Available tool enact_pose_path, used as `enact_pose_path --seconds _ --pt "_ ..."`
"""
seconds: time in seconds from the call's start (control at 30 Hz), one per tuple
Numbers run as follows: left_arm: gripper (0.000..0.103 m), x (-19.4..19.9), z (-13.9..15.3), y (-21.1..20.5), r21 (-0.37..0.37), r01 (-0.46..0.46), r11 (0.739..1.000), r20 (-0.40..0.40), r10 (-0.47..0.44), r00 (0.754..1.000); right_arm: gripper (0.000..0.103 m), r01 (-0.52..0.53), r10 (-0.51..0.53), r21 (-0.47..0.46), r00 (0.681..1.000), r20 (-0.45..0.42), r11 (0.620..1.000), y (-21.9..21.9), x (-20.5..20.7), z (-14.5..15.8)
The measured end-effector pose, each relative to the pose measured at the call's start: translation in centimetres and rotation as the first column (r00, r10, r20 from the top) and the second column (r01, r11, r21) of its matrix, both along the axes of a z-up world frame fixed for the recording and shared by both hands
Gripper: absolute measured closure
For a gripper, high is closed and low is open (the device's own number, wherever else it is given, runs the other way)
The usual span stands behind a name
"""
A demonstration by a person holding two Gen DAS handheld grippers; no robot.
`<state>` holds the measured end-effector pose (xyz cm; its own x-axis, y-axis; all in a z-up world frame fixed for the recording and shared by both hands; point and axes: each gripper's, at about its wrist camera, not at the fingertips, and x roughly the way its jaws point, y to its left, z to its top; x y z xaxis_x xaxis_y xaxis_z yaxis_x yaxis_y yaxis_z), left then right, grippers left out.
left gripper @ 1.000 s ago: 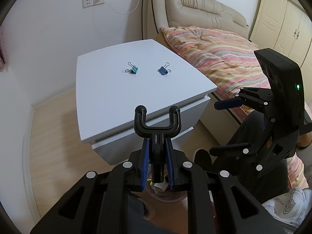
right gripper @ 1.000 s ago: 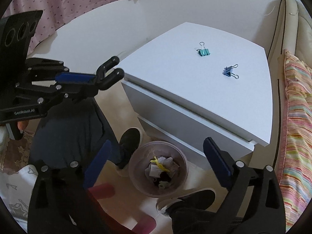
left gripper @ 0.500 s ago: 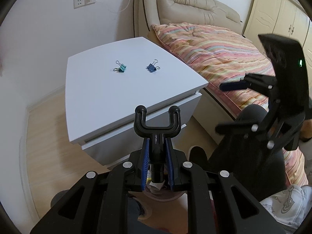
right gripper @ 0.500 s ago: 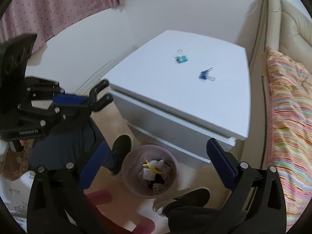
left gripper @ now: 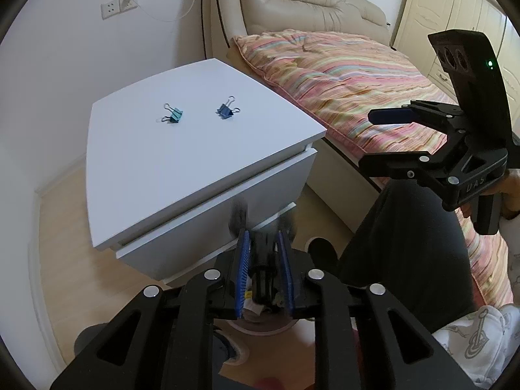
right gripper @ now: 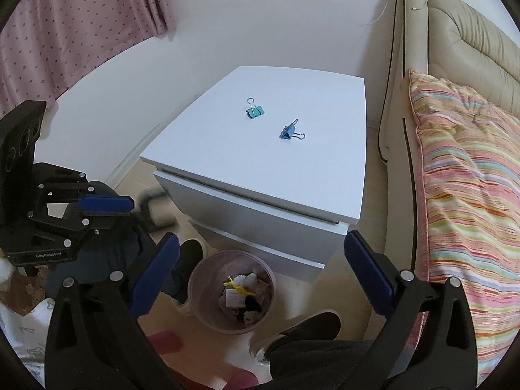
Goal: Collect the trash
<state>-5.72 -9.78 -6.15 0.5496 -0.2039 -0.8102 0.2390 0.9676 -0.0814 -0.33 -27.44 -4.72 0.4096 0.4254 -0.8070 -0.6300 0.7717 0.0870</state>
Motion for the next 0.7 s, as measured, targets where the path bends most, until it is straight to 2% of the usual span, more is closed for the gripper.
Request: enact_pose_path --seconds 0.03,0.07,0.1,0.13,0.17,0.5,0.7 --pt "0.062 0.1 -0.1 0.0 0.006 -0.004 1.0 0.0 0.004 1.0 0.004 0.0 0.0 0.003 1.0 -0.002 1.0 0.0 0.0 0.0" --pt "0.039 0.2 -0.2 0.0 0.004 -0.01 1.0 0.002 0.01 1.0 0.004 -0.001 0.001 0.004 1.0 -0.002 1.0 -0.1 0.0 0.0" --pt "0.025 0.3 -0.2 0.3 -0.011 -0.018 1.0 0.004 0.018 1.0 0.004 -0.002 0.002 0.006 1.0 -0.003 1.0 0.0 0.0 0.0" --pt "0.016 0.4 -0.3 0.4 -0.015 -0.03 0.999 0.007 0.03 1.0 0.004 -0.003 0.003 0.009 1.0 -0.005 1.0 0.0 0.1 0.0" --pt "0.012 0.4 -0.3 0.4 -0.011 -0.04 0.999 0.014 0.04 0.999 0.004 -0.004 0.004 0.009 1.0 -0.005 1.0 0.0 0.0 -0.1" --pt "0.008 0.5 -0.3 1.7 0.019 -0.105 0.994 0.053 0.104 0.993 0.004 -0.022 0.023 0.015 1.0 -0.017 1.0 0.6 0.0 -0.5" --pt "0.008 0.4 -0.1 2.2 0.003 -0.124 0.992 0.059 0.124 0.991 0.004 -0.037 0.037 0.012 0.999 -0.018 0.999 1.0 0.0 -0.4"
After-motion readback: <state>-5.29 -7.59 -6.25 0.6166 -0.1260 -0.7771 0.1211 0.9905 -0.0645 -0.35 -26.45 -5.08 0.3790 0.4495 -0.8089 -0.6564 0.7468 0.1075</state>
